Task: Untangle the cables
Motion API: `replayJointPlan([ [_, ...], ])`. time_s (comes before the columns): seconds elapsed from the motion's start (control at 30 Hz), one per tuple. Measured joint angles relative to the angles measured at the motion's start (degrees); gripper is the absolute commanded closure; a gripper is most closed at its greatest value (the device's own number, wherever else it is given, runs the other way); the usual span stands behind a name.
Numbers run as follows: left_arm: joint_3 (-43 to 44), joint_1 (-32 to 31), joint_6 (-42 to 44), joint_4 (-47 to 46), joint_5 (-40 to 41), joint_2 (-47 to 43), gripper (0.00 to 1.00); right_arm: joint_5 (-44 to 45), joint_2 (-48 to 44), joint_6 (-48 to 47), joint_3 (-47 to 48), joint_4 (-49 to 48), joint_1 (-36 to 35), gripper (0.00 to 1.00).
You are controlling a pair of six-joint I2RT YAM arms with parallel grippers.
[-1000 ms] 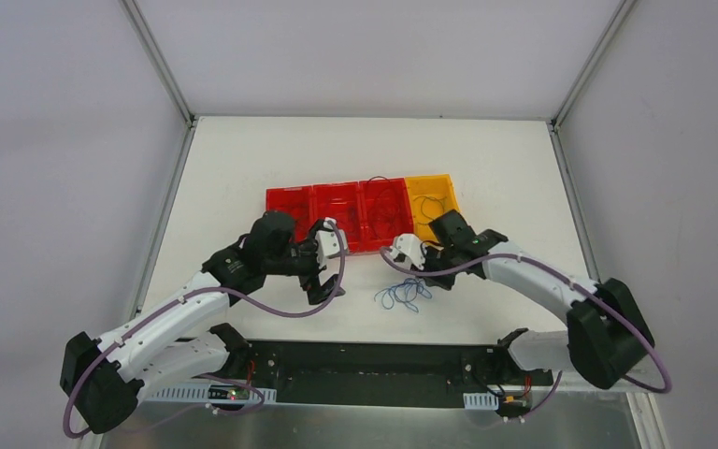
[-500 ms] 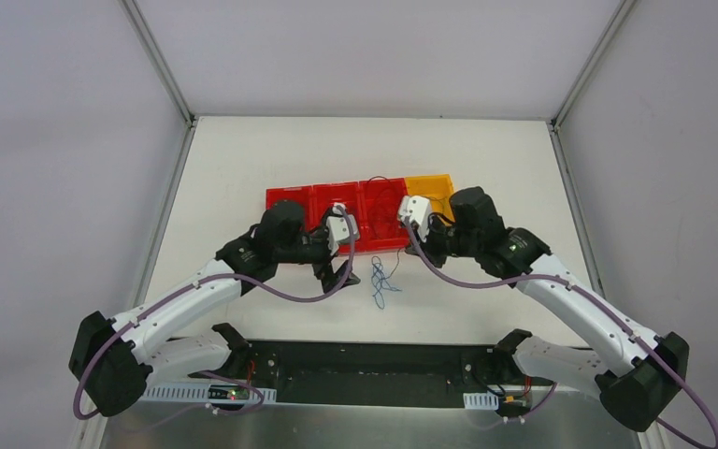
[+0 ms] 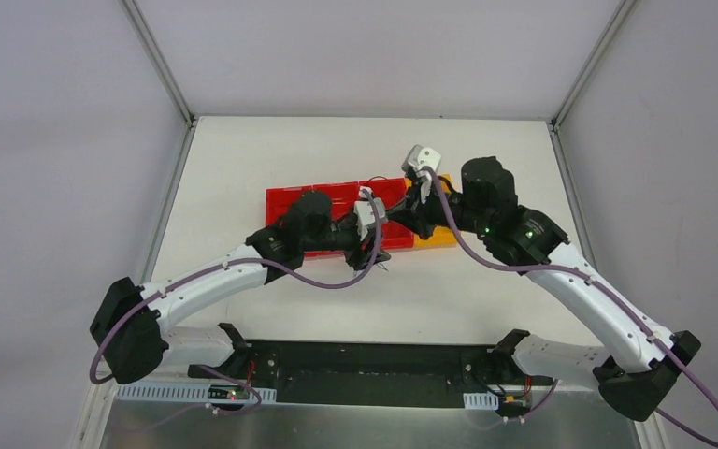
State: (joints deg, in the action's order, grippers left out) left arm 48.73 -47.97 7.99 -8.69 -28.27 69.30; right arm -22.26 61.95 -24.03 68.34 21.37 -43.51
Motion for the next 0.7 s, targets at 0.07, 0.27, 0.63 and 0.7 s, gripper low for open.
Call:
replayJointPlan([
  [0.07,-0.96,0.00,0.09,-0.92,0.85,0.87,0.54,1.01,0.35,2.34,2.40,-0.35,-0.15,1.00],
  [0.27,-14.47,0.00,0.66,-1.70,3.58,-4.31,0.54,6.69,0.72,7.69,10.84,-2.34,-0.13,1.00],
  [0.63,-17.51,0.00,2.12,9.92,4.26,-15.37,0.89,12.66,0.09,8.76,12.26,-3.96,2.62,1.00],
  [0.7,-16.92,0.00,2.69,11.69,3.89,-16.17,0.57,12.70,0.02,8.66,11.32,-3.06,3.54,1.00],
])
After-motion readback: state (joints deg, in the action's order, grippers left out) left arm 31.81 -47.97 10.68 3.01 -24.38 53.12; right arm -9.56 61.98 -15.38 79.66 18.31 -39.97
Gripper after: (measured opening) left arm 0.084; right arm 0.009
